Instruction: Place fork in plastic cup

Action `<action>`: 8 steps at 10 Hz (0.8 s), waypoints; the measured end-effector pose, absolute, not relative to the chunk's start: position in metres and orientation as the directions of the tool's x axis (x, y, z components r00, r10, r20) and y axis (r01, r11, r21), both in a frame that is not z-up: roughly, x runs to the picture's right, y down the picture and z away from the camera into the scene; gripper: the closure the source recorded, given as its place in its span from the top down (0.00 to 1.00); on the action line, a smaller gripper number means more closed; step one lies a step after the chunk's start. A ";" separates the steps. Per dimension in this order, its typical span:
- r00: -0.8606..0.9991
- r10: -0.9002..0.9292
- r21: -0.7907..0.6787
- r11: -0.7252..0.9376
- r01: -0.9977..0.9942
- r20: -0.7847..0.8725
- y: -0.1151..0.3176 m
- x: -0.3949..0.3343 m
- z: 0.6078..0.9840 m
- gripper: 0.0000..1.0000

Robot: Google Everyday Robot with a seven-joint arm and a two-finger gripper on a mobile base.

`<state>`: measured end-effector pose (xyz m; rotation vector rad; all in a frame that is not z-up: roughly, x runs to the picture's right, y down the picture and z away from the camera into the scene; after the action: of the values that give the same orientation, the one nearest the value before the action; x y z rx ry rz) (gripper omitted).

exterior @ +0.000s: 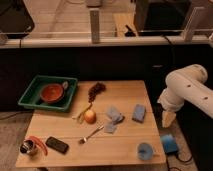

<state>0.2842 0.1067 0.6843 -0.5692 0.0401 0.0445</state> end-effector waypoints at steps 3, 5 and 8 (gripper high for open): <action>0.998 0.031 -0.538 0.841 -0.053 -0.050 0.107 0.284 0.684 0.80; 0.999 0.009 -0.536 0.844 -0.031 -0.043 0.110 0.278 0.683 0.80; 0.998 -0.056 -0.532 0.845 0.043 -0.008 0.114 0.240 0.682 0.80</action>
<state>0.2403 0.1137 0.6824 -0.5612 0.0231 -0.0523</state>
